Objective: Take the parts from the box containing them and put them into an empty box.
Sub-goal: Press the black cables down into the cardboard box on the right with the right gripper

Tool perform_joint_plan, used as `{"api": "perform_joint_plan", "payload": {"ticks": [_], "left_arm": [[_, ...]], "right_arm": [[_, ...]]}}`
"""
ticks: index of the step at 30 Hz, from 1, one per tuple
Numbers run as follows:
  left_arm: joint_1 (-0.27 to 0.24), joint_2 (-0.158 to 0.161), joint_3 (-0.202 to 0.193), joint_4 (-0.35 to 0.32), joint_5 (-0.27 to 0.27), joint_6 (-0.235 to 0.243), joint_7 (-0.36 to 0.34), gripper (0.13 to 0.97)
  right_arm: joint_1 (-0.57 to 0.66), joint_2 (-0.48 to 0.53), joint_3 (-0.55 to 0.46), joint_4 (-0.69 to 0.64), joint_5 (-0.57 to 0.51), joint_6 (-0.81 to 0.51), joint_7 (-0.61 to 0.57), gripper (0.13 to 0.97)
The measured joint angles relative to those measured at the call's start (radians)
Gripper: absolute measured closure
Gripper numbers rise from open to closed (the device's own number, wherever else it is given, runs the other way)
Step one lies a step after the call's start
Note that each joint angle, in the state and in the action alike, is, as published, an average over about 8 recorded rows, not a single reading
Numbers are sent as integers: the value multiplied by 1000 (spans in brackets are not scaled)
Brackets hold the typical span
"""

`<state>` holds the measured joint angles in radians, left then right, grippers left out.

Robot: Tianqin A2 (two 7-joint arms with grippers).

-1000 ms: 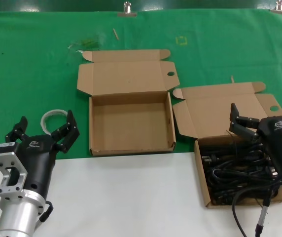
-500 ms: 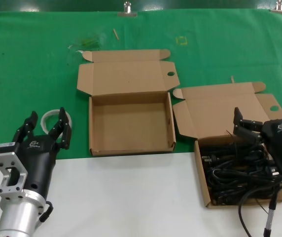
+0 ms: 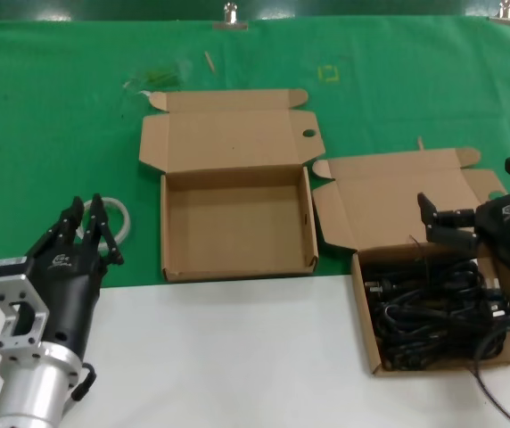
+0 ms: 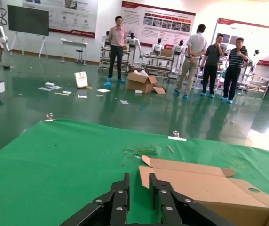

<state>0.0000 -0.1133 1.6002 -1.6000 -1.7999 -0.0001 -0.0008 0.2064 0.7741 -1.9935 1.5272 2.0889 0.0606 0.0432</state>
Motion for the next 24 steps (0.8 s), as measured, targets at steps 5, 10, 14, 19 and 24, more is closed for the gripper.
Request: {"api": "perform_joint_plan", "payload": {"ticks": [5, 10, 14, 19, 24], "left_arm": [[0, 0, 0, 0, 0, 0, 0, 873], [0, 0, 0, 0, 0, 0, 0, 904], [0, 0, 0, 0, 0, 0, 0, 935], [0, 0, 0, 0, 0, 0, 0, 938], [0, 0, 0, 0, 0, 0, 0, 941]], "right_arm": [[81, 128, -87, -20, -4, -78, 58, 129], [159, 218, -122, -32, -77, -193, 108, 129], [214, 263, -127, -38, -158, -316, 125, 129], [284, 298, -123, -43, -262, -503, 119, 129], [363, 304, -122, -71, -355, -686, 74, 129]]}}
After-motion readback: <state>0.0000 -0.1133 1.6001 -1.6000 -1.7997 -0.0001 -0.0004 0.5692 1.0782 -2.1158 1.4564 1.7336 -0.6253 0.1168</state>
